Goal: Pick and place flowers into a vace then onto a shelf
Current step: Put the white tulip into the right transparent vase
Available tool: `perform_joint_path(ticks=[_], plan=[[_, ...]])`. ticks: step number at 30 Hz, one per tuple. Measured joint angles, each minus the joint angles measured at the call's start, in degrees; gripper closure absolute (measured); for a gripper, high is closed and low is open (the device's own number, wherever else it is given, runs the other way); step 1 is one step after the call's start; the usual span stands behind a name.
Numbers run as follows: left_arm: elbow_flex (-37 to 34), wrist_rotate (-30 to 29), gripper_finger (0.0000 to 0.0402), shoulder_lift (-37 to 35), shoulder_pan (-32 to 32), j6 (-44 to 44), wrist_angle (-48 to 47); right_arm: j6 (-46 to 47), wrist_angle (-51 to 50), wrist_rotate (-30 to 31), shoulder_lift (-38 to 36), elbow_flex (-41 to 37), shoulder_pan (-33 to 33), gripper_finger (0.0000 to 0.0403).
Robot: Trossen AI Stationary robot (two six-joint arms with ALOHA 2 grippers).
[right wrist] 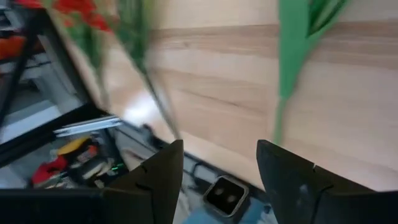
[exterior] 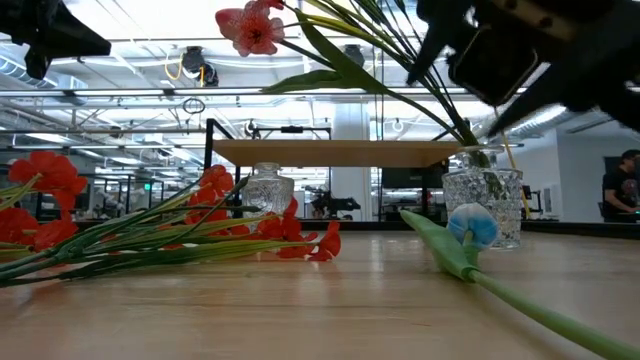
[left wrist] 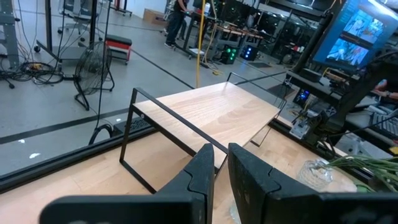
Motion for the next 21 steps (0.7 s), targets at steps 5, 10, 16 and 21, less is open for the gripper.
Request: perform_joint_path(ticks=[5, 10, 16, 21], plan=[[-0.02, 0.04, 0.0350, 0.02, 0.02, 0.00, -0.02, -2.17, -3.08, -1.58, 3.46, 2.94, -1.64, 0.0206], [-0.02, 0.10, 0.0350, 0.00, 0.02, 0.00, -0.02, -5.23, -7.81, -4.70, 5.36, 6.12, -3.45, 0.0206], [0.00, 0.02, 0.0350, 0.00, 0.02, -0.02, -0.02, -6.59, -13.89, -6.33, 5.30, 7.63, -5.02, 0.0206], [0.00, 0.04, 0.0350, 0.00, 0.02, 0.00, -0.02, -7.72, -15.09, -6.58, 5.38, 7.63, -5.58, 0.0206]])
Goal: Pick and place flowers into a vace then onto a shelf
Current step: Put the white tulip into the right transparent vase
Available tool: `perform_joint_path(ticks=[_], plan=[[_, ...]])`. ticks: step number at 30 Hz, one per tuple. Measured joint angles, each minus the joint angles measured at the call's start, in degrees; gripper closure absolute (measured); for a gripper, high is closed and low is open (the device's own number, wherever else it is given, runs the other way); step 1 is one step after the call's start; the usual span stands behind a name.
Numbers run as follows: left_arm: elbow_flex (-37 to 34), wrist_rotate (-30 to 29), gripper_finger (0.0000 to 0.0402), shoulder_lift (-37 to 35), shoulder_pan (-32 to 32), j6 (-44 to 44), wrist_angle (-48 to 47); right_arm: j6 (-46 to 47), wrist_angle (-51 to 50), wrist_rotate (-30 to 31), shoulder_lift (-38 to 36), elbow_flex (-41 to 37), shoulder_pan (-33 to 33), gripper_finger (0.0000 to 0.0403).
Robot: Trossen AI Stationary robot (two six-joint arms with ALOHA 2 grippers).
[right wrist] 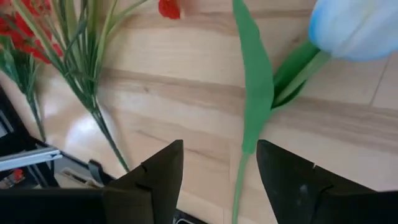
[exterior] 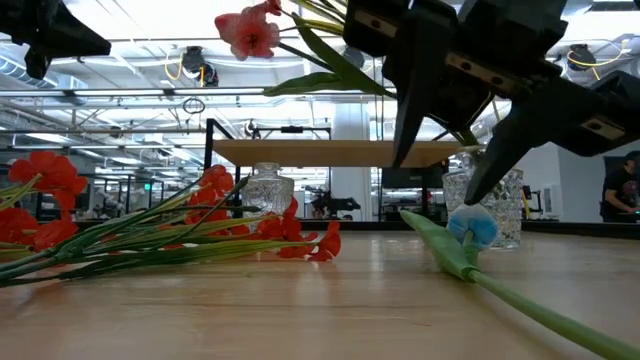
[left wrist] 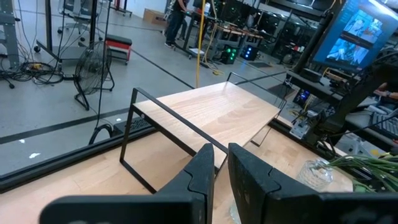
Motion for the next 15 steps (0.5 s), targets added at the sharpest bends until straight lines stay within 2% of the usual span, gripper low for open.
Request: perform_joint_path(ticks=[6, 15], plan=[[-0.01, 0.00, 0.0350, 0.00, -0.01, 0.00, 0.01, -1.82, -1.69, -0.88, 0.03, 0.00, -0.51, 0.0206], [0.00, 0.00, 0.0350, 0.00, 0.00, 0.00, 0.02, -2.69, 1.21, -1.12, 2.71, -0.02, -1.27, 0.0206]])
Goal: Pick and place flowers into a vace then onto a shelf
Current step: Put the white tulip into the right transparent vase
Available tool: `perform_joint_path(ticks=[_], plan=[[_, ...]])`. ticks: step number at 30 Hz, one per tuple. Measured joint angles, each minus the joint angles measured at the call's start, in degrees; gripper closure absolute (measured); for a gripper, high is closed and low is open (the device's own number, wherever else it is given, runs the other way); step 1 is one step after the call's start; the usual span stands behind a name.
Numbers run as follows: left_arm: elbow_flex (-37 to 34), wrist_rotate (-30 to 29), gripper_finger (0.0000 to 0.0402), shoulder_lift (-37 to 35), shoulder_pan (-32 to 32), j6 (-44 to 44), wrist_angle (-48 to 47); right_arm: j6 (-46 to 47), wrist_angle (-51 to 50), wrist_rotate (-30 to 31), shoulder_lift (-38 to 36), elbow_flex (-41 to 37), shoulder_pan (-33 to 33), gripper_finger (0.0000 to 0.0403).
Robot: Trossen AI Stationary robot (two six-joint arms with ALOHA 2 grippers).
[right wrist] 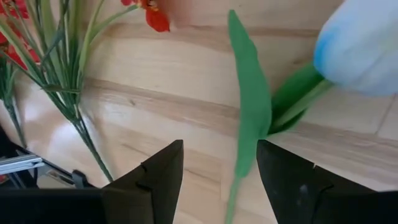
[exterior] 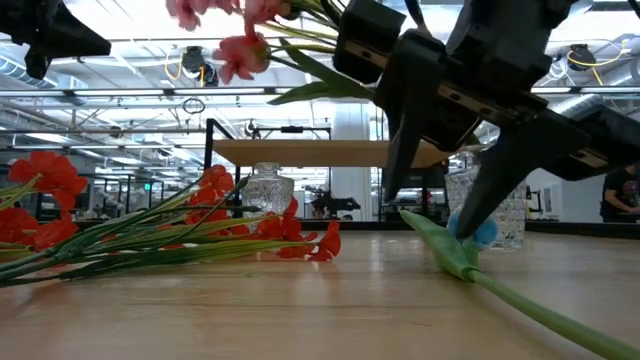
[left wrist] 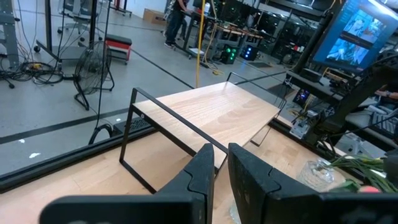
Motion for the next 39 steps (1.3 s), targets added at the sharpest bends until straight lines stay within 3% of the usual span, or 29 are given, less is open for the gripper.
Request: perform_joint_path(ticks=[23, 29, 36, 39], plan=[[-0.02, 0.02, 0.0350, 0.00, -0.02, 0.00, -0.01, -0.99, 0.10, -3.84, 3.06, 0.02, -0.39, 0.0218], [-0.02, 0.02, 0.0350, 0.00, 0.00, 0.00, -0.01, -1.42, -1.09, -5.73, 3.77, 0.15, -0.49, 0.0266], [0.00, 0.02, 0.0350, 0.00, 0.00, 0.00, 0.00, -4.34, -2.70, -5.69, 3.82, 0.11, -0.29, 0.0385], [-0.01, 0.02, 0.0350, 0.00, 0.00, 0.00, -0.01, -5.25, -3.36, -5.29, 3.82, 0.11, 0.07, 0.0391]])
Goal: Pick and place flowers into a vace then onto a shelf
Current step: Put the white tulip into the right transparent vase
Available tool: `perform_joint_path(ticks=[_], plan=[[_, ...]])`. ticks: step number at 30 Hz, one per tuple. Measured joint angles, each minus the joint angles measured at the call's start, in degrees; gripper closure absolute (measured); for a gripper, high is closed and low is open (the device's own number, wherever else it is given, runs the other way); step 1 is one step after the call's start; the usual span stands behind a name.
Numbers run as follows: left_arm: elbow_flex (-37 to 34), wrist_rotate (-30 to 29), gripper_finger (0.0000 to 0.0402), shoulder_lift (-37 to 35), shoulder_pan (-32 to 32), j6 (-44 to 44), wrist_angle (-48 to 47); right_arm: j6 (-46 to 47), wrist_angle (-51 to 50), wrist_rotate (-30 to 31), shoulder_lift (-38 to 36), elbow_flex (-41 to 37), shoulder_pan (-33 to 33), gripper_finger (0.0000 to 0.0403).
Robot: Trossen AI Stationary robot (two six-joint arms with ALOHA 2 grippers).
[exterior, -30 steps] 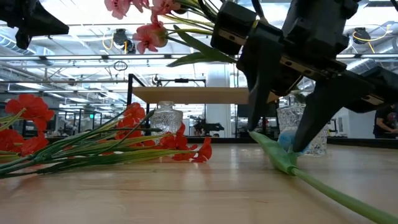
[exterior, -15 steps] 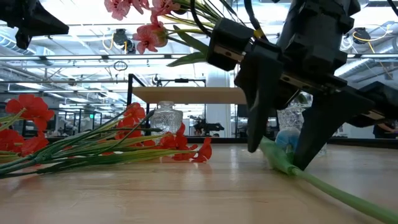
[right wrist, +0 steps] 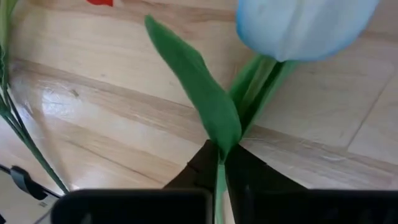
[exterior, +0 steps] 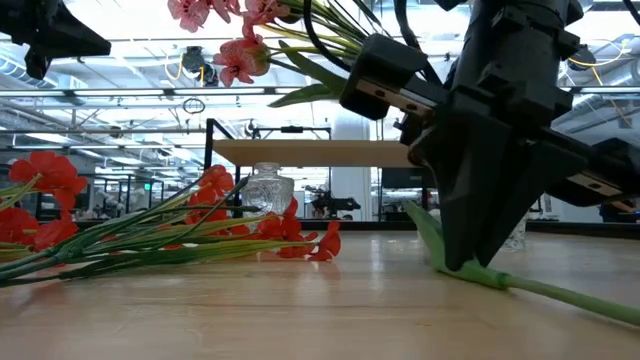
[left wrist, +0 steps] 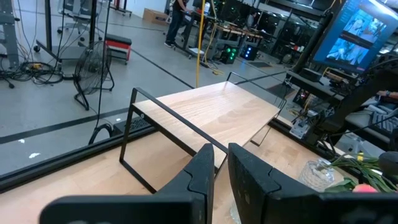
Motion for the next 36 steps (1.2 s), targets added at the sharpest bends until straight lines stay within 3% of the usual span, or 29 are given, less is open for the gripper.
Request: perform_joint_path(ticks=[12, 20, 27, 36], plan=[[0.00, -0.03, 0.0350, 0.00, 0.00, 0.00, 0.00, 2.48, -1.51, 3.48, -3.87, -0.26, 5.96, 0.0401], [0.00, -0.02, 0.0350, 0.02, 0.00, -0.01, -0.01, 11.21, -10.49, 16.72, -10.75, -0.24, 11.14, 0.0402], [0.01, -0.02, 0.0350, 0.00, -0.02, 0.00, 0.01, 18.10, -26.81, 30.51, -18.50, -0.22, 14.39, 0.0403], [0.01, -0.02, 0.0350, 0.01, -0.01, 0.00, -0.01, 13.60, -44.79, 46.35, -29.84, -0.20, 13.80, 0.0403]])
